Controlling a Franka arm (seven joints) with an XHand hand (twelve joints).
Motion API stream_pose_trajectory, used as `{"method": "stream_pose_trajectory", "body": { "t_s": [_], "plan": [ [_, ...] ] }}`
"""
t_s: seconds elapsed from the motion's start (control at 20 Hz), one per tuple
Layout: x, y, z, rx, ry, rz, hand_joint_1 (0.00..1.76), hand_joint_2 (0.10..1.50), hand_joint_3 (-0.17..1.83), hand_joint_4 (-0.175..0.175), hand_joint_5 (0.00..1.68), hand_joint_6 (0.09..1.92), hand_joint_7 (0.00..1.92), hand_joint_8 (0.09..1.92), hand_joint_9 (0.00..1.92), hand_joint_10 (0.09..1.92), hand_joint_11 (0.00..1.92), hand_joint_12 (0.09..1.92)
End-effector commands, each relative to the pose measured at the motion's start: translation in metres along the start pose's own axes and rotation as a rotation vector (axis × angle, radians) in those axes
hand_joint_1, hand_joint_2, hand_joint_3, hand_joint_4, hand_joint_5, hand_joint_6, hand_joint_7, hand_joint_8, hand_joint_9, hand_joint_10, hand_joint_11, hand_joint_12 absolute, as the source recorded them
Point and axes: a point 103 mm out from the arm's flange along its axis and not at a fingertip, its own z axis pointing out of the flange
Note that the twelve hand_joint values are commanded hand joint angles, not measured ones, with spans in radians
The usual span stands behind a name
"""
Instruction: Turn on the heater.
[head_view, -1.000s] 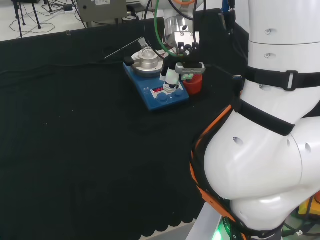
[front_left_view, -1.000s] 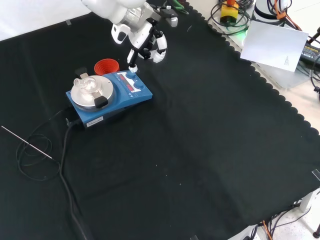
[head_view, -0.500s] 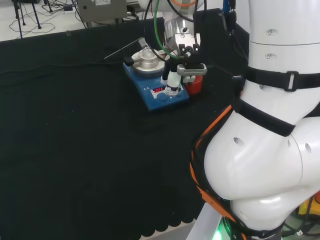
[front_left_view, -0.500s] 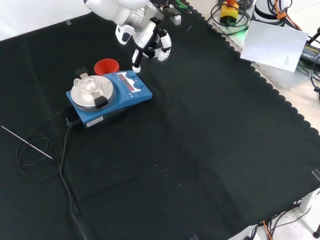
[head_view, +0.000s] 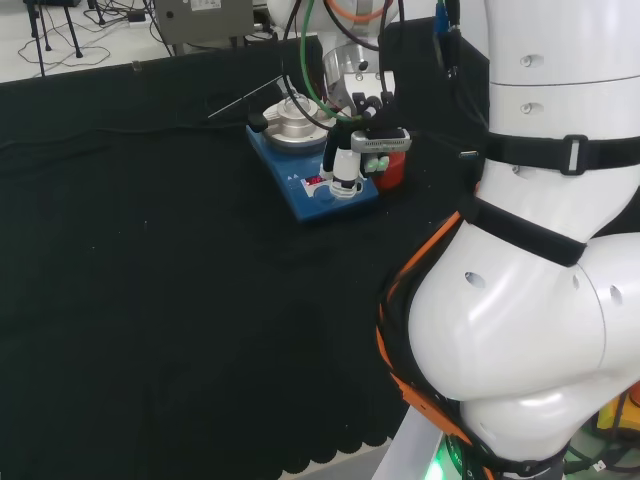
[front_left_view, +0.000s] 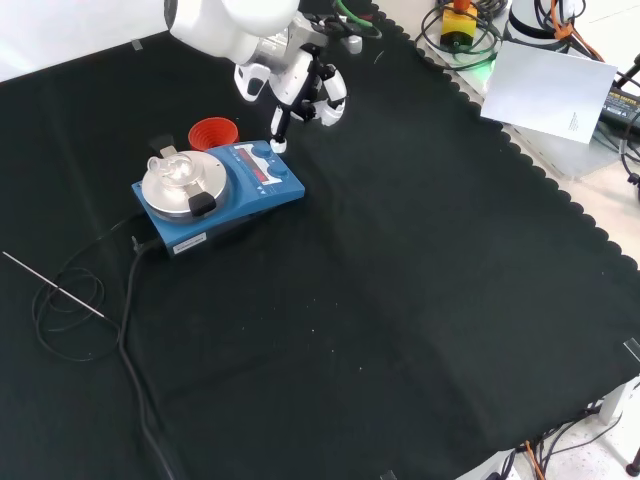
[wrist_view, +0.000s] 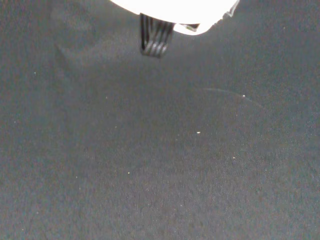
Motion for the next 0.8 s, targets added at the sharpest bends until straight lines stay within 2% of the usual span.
{"method": "stream_pose_trajectory", "body": {
  "t_s": [0.05, 0.6, 0.8],
  "plan": [
    [0.004, 0.003, 0.001, 0.018, -0.015, -0.002, 1.43, 0.71, 1.03, -0.033, 0.23, 0.17, 1.70, 1.35, 1.83, 1.50, 1.75, 1.61],
    [0.000, 0.014, 0.010, 0.043, -0.019, -0.005, 1.43, 0.71, 1.03, -0.032, 0.25, 0.14, 1.70, 1.35, 1.82, 1.50, 1.74, 1.61],
    [0.001, 0.014, 0.010, 0.031, -0.019, -0.003, 1.43, 0.71, 1.03, -0.032, 0.25, 0.14, 1.70, 1.35, 1.82, 1.50, 1.74, 1.61]
  ]
}}
